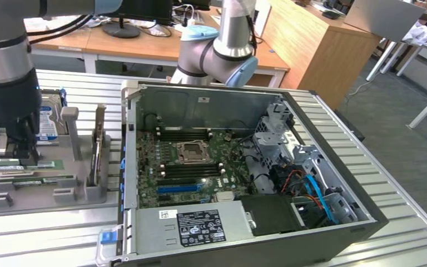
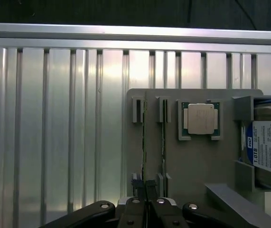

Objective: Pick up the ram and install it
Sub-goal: 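Pick up the ram and move it above insertion slot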

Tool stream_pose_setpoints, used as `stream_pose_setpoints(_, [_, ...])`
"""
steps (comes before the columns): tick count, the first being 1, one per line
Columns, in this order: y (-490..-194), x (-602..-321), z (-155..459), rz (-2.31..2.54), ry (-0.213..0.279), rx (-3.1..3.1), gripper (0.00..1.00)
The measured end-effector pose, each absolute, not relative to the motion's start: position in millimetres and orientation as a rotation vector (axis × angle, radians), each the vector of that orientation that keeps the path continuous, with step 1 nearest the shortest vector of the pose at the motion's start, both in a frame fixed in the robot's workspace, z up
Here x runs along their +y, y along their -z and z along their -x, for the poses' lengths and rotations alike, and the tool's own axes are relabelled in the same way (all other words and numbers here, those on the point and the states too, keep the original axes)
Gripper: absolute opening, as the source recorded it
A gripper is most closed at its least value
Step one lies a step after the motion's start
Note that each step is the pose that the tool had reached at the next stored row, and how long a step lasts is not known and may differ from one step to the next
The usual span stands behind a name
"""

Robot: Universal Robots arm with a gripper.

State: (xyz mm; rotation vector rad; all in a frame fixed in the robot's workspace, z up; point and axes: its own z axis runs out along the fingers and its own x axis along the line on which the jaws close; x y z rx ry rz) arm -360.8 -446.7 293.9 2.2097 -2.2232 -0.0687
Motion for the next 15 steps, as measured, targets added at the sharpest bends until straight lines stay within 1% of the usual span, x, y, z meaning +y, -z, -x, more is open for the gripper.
stream_pose_setpoints(15, [-333, -447, 361, -2.21, 0.069, -2.223, 0.11])
